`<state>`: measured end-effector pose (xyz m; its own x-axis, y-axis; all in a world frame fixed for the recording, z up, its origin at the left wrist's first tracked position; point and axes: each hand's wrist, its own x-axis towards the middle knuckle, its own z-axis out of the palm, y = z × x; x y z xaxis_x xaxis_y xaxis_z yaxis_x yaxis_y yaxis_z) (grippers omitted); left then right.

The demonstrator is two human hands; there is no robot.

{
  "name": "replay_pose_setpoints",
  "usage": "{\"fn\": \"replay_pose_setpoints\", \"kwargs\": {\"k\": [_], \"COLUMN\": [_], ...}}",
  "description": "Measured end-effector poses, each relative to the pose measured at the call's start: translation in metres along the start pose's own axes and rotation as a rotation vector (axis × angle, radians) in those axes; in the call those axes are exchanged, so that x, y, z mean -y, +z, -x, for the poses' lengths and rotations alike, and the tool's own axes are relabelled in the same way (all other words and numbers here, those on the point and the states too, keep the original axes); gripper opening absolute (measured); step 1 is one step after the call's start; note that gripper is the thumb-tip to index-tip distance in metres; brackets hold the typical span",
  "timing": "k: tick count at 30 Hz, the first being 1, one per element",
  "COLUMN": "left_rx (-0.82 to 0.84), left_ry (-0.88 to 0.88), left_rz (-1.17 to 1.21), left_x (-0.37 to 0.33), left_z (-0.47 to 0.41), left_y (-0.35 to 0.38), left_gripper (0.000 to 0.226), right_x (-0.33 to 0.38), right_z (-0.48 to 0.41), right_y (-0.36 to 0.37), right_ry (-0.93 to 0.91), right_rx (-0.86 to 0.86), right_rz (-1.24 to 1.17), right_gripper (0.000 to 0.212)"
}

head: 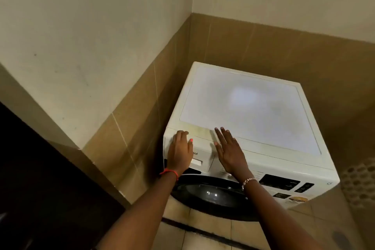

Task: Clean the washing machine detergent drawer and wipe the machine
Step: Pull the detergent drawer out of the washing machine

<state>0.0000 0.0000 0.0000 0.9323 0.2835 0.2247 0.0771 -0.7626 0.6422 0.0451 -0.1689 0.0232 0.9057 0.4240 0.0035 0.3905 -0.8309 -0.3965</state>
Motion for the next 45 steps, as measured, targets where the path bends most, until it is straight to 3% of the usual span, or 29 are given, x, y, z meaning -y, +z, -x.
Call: {"fn": "replay_pose_setpoints", "kwargs": {"k": [2, 4, 10, 12, 15, 23, 35, 41, 45], "left_rx": [-0.089, -0.066, 0.194, 0.269, 0.182, 0.004, -0.178, -0.199, -0.157], "left_ry": [-0.147, -0.352, -0.912, -0.996, -1.073, -1.177, -1.166, -1.056, -1.002], "left_rz": [0.178, 0.335, 0.856, 1.054, 1.302, 1.538, 1.704, 1.777, 1.778], "left_x": [0.006, 0.007, 0.01, 0.009, 0.01, 0.005, 0.005, 0.012, 0.019], "left_z": [0.0, 0.004, 0.01, 0.011, 0.01, 0.001, 0.003, 0.021, 0.039], "left_y": [0.004, 0.009, 0.019, 0.022, 0.026, 0.032, 0.049, 0.053, 0.052], "left_gripper": [0.02, 0.012, 0.032, 0.036, 0.048, 0.055, 0.047, 0.045, 0.073], "right_x": [-0.004, -0.008, -0.009, -0.012, -0.018, -0.024, -0.026, -0.026, -0.025], "right_z": [-0.008, -0.018, -0.047, -0.053, -0.056, -0.059, -0.062, -0.062, -0.061], "right_y": [0.0, 0.003, 0.014, 0.017, 0.019, 0.023, 0.023, 0.022, 0.021], "right_ry": [-0.037, -0.058, -0.149, -0.17, -0.179, -0.179, -0.176, -0.176, -0.169], "right_rx": [0.045, 0.107, 0.18, 0.211, 0.268, 0.271, 0.288, 0.295, 0.301], "right_rz": [0.043, 0.076, 0.146, 0.166, 0.205, 0.238, 0.203, 0.194, 0.204], "right_gripper": [0.051, 0.051, 0.062, 0.067, 0.092, 0.102, 0.073, 0.064, 0.054]}}
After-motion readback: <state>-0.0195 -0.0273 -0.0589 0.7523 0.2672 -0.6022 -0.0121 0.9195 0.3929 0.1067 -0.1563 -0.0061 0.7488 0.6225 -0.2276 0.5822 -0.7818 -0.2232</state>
